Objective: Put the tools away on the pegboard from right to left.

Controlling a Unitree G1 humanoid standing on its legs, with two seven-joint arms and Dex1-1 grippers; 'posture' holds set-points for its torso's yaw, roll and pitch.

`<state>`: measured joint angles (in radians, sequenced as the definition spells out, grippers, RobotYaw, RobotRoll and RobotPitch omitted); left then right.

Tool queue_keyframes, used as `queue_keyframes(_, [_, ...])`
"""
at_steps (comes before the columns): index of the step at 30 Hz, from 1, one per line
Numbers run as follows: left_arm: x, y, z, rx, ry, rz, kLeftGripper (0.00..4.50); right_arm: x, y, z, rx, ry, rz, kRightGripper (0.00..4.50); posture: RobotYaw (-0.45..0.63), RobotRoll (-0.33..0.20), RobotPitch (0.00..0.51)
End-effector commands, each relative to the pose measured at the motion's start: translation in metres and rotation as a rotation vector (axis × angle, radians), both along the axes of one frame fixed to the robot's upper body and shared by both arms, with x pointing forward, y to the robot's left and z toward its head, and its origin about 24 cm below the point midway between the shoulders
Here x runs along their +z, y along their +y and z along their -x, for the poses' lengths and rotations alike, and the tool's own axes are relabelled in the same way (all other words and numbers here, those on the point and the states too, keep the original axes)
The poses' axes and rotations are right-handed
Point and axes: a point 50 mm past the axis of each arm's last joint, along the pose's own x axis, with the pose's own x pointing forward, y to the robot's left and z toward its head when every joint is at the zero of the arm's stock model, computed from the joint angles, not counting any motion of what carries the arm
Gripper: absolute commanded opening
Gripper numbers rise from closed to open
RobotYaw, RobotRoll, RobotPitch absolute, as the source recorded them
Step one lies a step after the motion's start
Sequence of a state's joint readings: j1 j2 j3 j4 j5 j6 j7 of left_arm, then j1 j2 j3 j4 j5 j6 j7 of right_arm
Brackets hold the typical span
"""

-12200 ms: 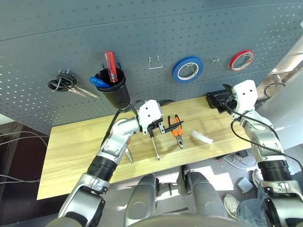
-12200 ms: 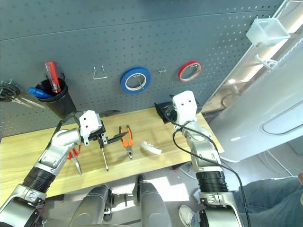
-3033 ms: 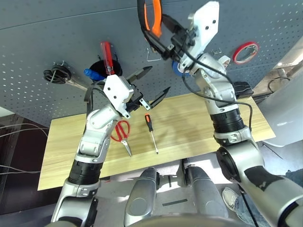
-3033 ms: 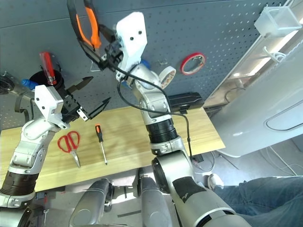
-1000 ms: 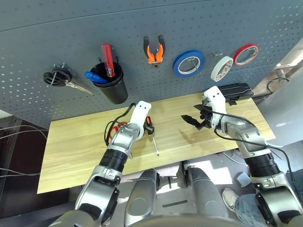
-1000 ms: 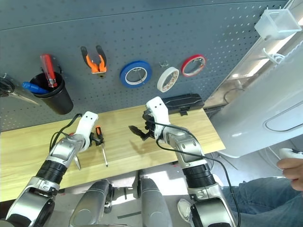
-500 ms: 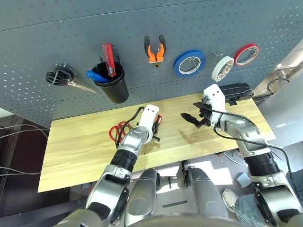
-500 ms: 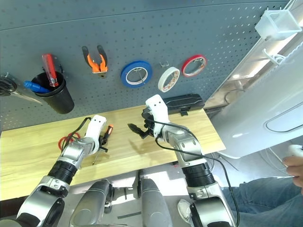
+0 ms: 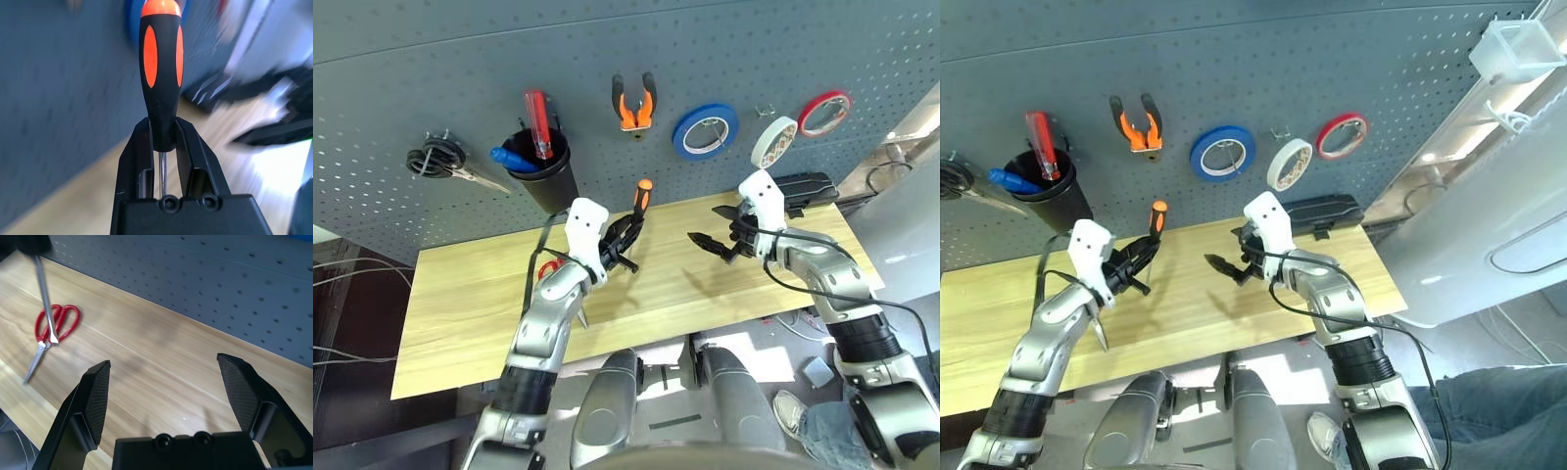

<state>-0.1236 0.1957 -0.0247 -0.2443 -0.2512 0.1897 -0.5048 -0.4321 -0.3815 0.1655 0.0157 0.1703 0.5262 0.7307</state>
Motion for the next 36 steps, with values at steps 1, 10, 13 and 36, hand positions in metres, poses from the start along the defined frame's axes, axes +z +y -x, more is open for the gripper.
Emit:
queue_keyframes(1, [0.029,0.01,0.004,0.058,-0.117,0.096,0.54,0.006,0.009,0.0,0.047,-0.016,-0.024,4.5,0.08,0.0,0.227])
queue_keyframes(10, [0.111,0.027,0.001,0.254,-0.398,0.206,0.54,0.024,0.023,-0.003,0.137,-0.11,-0.086,4.5,0.08,0.0,0.234])
queue_keyframes(13, [0.125,0.032,0.005,0.29,-0.448,0.188,0.54,0.03,0.029,-0.002,0.175,-0.13,-0.104,4.5,0.08,0.0,0.234])
queue_keyframes(36, [0.146,0.062,0.023,0.481,-0.481,0.065,0.54,0.075,0.068,-0.001,0.311,-0.261,-0.3,4.5,0.12,0.0,0.239])
